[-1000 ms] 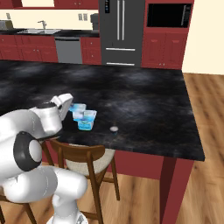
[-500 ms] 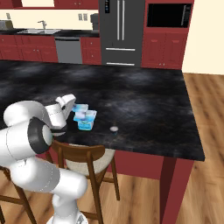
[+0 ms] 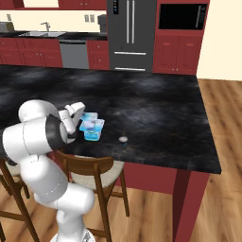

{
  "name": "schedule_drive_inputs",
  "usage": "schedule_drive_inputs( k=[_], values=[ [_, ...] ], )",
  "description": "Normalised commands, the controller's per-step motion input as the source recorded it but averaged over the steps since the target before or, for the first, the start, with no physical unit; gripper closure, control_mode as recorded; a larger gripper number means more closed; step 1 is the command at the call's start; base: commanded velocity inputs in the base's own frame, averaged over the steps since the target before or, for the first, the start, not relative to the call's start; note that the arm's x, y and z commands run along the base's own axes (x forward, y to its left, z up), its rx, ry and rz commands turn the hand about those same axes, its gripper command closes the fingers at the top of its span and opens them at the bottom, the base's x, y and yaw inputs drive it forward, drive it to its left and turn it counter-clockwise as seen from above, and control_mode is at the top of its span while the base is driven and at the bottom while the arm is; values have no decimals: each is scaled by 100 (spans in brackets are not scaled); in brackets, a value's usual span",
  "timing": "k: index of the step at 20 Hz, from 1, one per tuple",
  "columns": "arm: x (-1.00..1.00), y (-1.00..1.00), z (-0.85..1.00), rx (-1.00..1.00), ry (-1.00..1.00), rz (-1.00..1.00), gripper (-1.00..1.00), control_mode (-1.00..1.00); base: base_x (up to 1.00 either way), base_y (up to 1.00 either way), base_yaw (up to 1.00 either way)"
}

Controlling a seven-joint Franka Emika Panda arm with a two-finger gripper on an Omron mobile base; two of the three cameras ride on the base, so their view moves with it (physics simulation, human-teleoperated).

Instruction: Stack the yogurt containers by placing the smaller containers on top of the larger containers.

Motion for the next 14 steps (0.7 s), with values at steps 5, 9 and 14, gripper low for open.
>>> schedule_drive_inputs(
  k=[5,9,14],
  values=[
    [31,0,-18,0,0,0,100,-100,0,0,0],
    [29,0,-18,0,0,0,100,-100,0,0,0],
    [31,0,-19,0,0,0,100,-100,0,0,0]
  ],
)
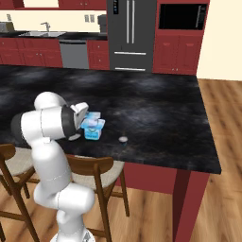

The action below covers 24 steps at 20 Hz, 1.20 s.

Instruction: Stack the yogurt containers by placing the smaller containers on top of the larger containers.

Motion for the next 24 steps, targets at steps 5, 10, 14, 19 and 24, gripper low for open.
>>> schedule_drive_inputs(
  k=[5,10,14,19,24],
  values=[
    [20,0,-15,0,0,0,-100,-100,0,0,0],
    [-4,0,-1,0,0,0,-100,-100,0,0,0],
    [-10,0,0,0,0,0,-100,-100,0,0,0],
    [-1,4,9,0,-4,0,-100,-100,0,0,0],
    [-16,4,44,0,-11,0,-100,-100,0,0,0]
  ],
)
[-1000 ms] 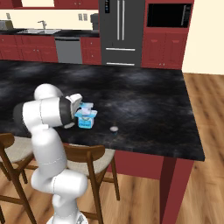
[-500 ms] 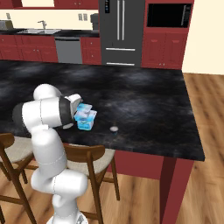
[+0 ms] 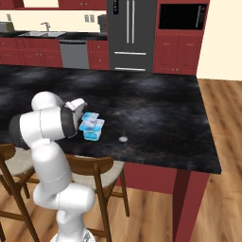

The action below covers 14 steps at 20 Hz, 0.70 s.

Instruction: Stack the yogurt containers by placing the smaller containers on top of the larger containers.

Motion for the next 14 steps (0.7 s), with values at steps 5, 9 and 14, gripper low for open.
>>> schedule_drive_inputs(
  k=[5,9,14],
  values=[
    [-15,1,61,4,-4,0,-100,-100,0,0,0],
    [-10,0,84,23,6,0,-100,-100,0,0,0],
    [-12,-6,100,32,12,0,-100,-100,0,0,0]
  ],
)
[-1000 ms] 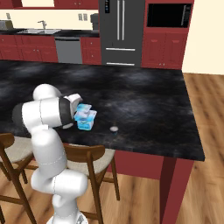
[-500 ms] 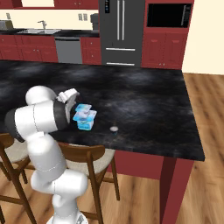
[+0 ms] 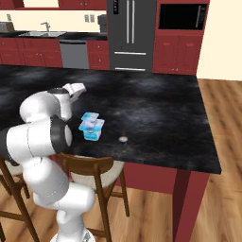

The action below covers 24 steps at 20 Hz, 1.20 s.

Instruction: Stack the yogurt containers by placing the smaller containers on top of the larger containers.

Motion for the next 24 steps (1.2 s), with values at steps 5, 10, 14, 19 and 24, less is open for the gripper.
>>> schedule_drive_inputs(
  k=[5,10,14,19,24],
  values=[
    [-37,-46,84,27,3,10,-100,-100,0,0,0],
    [-11,-53,99,36,14,3,-100,-100,0,0,0],
    [0,-67,100,33,25,0,-100,-100,0,0,0],
    [0,-74,72,30,24,-1,-100,-100,0,0,0],
    [-9,-60,-4,13,8,-5,-100,-100,0,0,0]
  ],
)
